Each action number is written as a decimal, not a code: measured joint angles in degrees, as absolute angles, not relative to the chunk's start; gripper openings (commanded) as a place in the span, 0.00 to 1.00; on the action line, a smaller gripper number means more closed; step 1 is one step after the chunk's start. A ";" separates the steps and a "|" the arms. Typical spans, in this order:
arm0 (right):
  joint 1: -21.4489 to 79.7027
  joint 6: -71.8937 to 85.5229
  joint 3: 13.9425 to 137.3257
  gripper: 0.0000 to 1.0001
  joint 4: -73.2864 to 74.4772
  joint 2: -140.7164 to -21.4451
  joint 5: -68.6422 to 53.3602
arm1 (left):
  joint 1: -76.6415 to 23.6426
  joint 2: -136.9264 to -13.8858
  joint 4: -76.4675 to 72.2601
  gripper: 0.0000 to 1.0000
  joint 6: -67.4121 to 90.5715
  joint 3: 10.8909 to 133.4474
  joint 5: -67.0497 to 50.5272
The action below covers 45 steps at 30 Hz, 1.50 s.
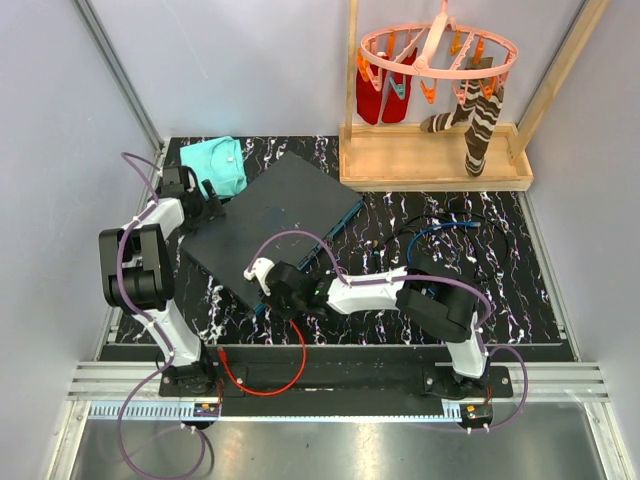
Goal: Insert the plug into the switch port
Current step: Insert the connector into the switch port, then pick up the connector from the center of the board.
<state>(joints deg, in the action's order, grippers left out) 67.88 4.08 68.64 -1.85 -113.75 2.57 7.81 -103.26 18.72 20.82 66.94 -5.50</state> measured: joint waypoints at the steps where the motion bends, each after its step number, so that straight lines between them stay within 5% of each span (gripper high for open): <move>1: 67.88 3.86 69.32 0.01 -1.21 -114.10 2.55 | 7.75 -103.28 18.11 0.79 20.69 66.78 -5.37; 8: 67.85 4.75 68.12 0.31 -2.13 -113.51 2.52 | 7.31 -103.24 18.50 0.91 20.75 67.13 -4.10; 12: 67.44 7.57 62.63 0.58 -4.54 -108.99 3.97 | 6.59 -103.24 19.94 0.99 20.84 67.92 -2.44; 19: 64.07 12.10 57.98 0.80 4.95 -94.78 6.76 | 5.34 -101.54 25.58 0.99 22.83 68.34 0.49; 25: 54.08 15.75 57.87 0.80 16.53 -85.12 10.13 | 4.43 -94.28 33.87 0.99 24.18 67.85 3.22; 32: 32.25 19.81 57.67 0.66 25.96 -79.18 14.26 | 2.42 -79.42 35.44 0.99 25.76 64.58 3.51; 45: 16.45 20.86 60.47 0.55 33.71 -95.55 5.26 | -8.21 -65.78 31.24 0.99 23.66 49.89 2.33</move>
<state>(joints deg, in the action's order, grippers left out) 16.45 20.86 60.47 33.71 -95.55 5.26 -8.21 -65.78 31.24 23.66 49.89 2.33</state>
